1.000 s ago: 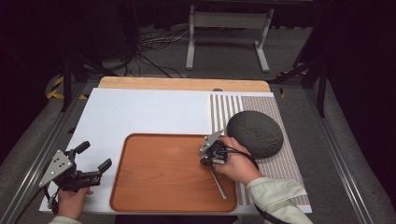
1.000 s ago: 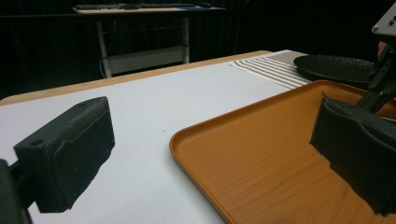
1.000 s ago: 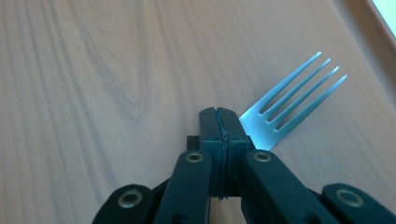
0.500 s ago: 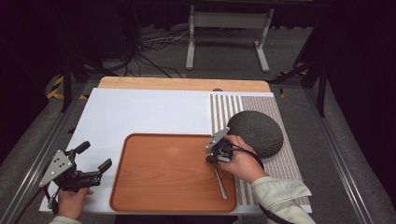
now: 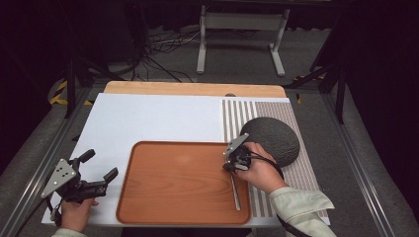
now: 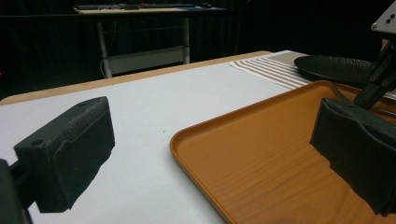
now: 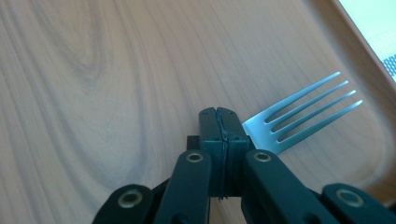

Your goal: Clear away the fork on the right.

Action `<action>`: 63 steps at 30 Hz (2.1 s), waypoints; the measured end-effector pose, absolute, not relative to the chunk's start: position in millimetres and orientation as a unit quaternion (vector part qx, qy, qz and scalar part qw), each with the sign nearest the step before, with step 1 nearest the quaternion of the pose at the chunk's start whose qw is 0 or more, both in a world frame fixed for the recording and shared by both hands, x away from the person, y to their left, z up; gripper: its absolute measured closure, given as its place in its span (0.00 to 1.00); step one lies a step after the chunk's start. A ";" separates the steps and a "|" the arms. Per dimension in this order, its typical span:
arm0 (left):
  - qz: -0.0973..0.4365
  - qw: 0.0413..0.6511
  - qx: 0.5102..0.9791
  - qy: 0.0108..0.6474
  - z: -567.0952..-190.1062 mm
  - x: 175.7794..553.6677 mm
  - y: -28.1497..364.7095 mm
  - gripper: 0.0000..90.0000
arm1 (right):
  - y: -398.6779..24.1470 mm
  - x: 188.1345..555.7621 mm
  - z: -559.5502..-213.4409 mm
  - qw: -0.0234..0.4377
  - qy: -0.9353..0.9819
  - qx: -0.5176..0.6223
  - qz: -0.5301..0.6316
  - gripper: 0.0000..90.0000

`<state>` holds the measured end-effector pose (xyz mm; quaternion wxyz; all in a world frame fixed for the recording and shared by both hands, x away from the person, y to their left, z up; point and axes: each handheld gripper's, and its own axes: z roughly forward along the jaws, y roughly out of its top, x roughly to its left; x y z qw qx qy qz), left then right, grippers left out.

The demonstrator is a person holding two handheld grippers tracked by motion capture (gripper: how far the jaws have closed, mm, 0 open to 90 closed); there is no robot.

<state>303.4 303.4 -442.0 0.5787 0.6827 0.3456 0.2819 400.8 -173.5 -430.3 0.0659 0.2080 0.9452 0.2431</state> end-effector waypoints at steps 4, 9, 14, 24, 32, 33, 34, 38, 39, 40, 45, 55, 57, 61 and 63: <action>0.282 0.578 0.683 0.345 -442.0 303.3 303.0 0.00 | -176.8 400.7 -430.1 0.067 0.945 0.211 0.242 1.00; 0.282 0.579 0.683 0.346 -442.3 303.3 303.0 0.00 | -180.5 400.5 -429.8 0.069 0.943 0.217 0.241 1.00; 0.281 0.579 0.683 0.346 -442.2 303.3 302.5 0.00 | -182.6 400.2 -429.4 0.070 0.943 0.224 0.238 1.00; 0.281 0.578 0.684 0.346 -442.1 303.3 302.6 0.00 | -184.6 400.4 -429.1 0.070 0.943 0.225 0.236 1.00; 0.282 0.576 0.684 0.347 -442.0 301.5 303.8 0.00 | -187.0 399.2 -418.6 0.081 0.931 0.228 0.273 0.85; 0.283 0.576 0.684 0.347 -441.9 301.2 304.0 0.00 | -187.2 398.8 -416.5 0.086 0.928 0.231 0.281 0.79; 0.283 0.576 0.684 0.347 -441.9 301.2 304.0 0.00 | -187.2 398.8 -416.5 0.086 0.928 0.231 0.281 0.79; 0.282 0.575 0.685 0.347 -442.1 301.2 303.5 0.00 | -187.2 395.7 -407.0 0.106 0.909 0.236 0.326 0.38; 0.282 0.575 0.685 0.347 -441.8 301.2 303.9 0.00 | -187.4 395.1 -404.8 0.107 0.904 0.236 0.341 0.33; 0.283 0.577 0.682 0.348 -441.8 301.2 304.2 0.00 | -187.7 394.1 -402.0 0.110 0.900 0.237 0.349 0.30; 0.282 0.578 0.680 0.352 -442.1 301.8 306.7 0.00 | -190.5 388.8 -389.3 0.131 0.892 0.220 0.373 0.22; 0.279 0.575 0.684 0.352 -443.0 304.5 307.7 0.00 | -212.8 376.7 -370.3 0.177 0.858 0.205 0.437 0.16; 0.278 0.575 0.683 0.355 -443.5 304.9 307.9 0.00 | -218.5 373.2 -370.2 0.183 0.850 0.207 0.448 0.16; 0.279 0.575 0.682 0.355 -443.3 304.8 307.9 0.00 | -231.4 365.2 -370.7 0.198 0.830 0.214 0.476 0.16; 0.279 0.575 0.682 0.355 -443.3 304.9 307.6 0.00 | -238.5 361.3 -371.2 0.204 0.818 0.219 0.491 0.14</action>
